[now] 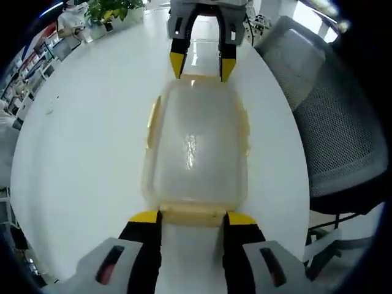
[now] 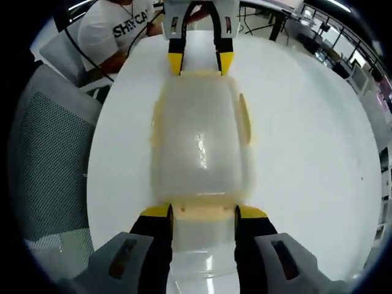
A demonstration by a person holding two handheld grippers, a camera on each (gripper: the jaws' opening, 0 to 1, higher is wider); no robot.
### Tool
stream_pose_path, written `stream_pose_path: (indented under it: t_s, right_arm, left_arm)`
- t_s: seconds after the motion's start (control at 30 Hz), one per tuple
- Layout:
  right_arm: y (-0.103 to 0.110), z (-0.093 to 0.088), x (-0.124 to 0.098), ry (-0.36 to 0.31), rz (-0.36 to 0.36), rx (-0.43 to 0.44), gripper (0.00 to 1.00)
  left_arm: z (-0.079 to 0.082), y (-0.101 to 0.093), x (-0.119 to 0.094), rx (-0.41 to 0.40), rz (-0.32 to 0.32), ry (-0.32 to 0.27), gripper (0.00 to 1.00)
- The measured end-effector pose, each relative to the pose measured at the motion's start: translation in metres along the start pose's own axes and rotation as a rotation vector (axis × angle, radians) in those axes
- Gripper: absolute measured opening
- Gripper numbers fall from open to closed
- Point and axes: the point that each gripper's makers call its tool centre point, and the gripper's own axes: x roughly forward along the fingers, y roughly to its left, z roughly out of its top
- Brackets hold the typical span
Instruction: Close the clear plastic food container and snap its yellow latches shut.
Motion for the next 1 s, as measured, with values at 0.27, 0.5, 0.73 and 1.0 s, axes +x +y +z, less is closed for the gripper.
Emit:
stream_pose_path:
  t_s: [0.27,0.5,0.73,1.0]
  right_arm:
    - [0.0,0.0,0.0,0.002,0.002,0.003,0.35]
    - [0.003,0.002,-0.001,-0.009,0.011,0.0,0.34]
    - [0.005,0.003,-0.003,-0.015,0.02,-0.004,0.34]
    - [0.008,0.006,-0.012,-0.03,0.015,-0.016,0.34]
  left_arm:
    - [0.0,0.0,0.0,-0.013,-0.002,-0.003,0.32]
    - [-0.001,-0.004,-0.002,-0.021,-0.009,-0.015,0.32]
    - [0.0,-0.01,-0.005,-0.025,-0.016,-0.013,0.32]
    - [0.003,-0.014,-0.014,-0.035,-0.007,-0.014,0.32]
